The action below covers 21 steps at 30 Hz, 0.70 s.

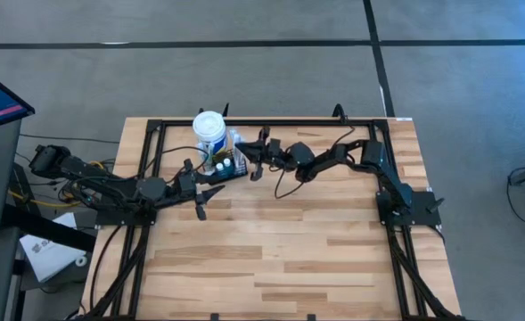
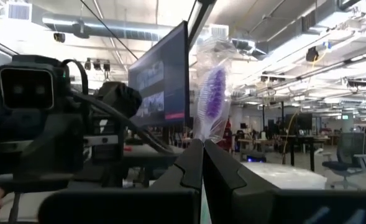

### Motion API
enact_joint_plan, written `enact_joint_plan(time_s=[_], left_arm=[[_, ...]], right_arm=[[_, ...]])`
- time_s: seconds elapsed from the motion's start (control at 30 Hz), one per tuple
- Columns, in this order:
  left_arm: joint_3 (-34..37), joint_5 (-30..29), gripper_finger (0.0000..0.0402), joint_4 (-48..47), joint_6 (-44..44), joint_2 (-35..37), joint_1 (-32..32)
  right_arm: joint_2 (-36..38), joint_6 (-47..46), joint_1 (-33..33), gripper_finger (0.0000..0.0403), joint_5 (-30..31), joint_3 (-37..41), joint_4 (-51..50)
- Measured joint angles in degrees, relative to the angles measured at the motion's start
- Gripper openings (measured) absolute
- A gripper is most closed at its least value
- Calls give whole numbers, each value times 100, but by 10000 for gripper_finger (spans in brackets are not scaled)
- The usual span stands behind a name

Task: Pick & Place toothbrushing station
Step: Put the purple toothbrush into the wire organizer

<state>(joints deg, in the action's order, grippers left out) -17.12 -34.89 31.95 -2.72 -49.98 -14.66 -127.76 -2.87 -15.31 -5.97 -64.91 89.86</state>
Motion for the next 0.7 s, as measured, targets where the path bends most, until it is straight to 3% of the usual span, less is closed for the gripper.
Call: enact_joint_plan(time_s=[0.7], left_arm=[[0,2,117,-11,0,-2,0]], right_arm=[[0,191,-181,0,-14,-61,0]])
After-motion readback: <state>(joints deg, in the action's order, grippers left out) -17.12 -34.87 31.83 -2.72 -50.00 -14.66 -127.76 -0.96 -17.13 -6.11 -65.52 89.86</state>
